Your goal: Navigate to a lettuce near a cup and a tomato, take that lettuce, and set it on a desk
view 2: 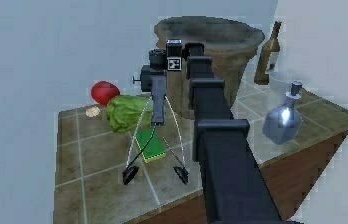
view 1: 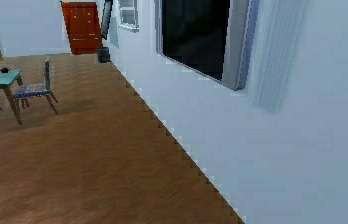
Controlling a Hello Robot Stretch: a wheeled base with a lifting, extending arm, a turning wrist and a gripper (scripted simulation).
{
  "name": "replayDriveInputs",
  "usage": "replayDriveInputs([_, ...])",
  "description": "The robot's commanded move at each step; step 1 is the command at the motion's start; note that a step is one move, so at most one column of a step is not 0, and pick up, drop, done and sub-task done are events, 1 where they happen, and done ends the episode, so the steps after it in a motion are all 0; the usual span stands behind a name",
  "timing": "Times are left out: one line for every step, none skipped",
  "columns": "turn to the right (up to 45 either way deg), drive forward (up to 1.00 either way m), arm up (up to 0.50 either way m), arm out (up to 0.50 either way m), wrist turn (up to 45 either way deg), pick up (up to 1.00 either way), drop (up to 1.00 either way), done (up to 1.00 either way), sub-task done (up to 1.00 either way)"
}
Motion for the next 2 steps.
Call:
replayDriveInputs([0.0,0.00,0.00,0.00,45.0,0.00,0.00,0.00,0.00])
replayDriveInputs([0.0,0.00,0.00,0.00,45.0,0.00,0.00,0.00,0.00])
